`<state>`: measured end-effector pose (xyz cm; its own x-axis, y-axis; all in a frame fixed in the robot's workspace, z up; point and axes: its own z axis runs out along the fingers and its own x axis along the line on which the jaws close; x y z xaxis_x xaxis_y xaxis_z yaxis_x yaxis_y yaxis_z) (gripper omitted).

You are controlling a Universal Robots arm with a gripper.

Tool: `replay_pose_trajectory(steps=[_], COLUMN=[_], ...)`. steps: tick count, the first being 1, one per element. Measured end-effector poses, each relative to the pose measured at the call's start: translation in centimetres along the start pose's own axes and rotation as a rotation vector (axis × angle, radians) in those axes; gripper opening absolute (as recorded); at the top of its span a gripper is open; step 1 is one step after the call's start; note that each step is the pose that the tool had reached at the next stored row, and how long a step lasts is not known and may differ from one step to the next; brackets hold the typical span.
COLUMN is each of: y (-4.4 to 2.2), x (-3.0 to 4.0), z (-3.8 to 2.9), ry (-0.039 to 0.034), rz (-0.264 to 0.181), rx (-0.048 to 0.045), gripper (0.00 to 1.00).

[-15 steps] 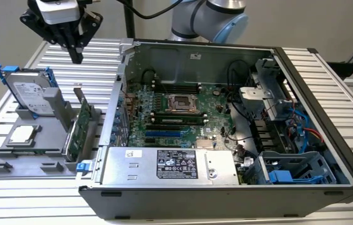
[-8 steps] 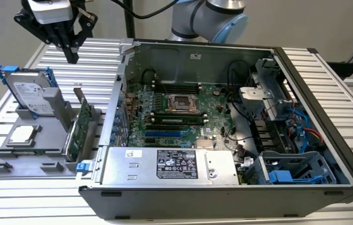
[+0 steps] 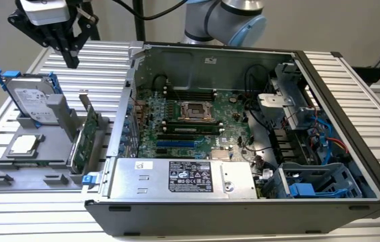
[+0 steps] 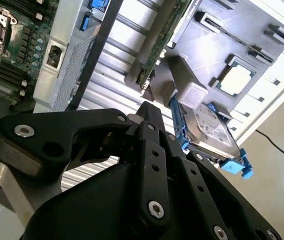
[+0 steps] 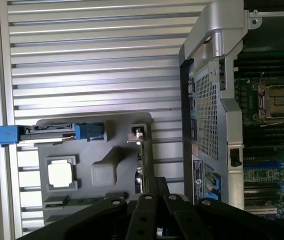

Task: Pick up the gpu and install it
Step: 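Reach for the gpu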

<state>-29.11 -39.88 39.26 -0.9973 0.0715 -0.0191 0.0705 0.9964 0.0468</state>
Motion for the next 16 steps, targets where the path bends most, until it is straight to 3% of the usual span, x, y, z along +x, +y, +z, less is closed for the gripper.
replay_pose_trajectory(steps=[16], y=[-0.07], x=[0.96], z=[-0.02], ry=[0.0000], rz=[0.000], rx=[0.0000], gripper=[0.00])
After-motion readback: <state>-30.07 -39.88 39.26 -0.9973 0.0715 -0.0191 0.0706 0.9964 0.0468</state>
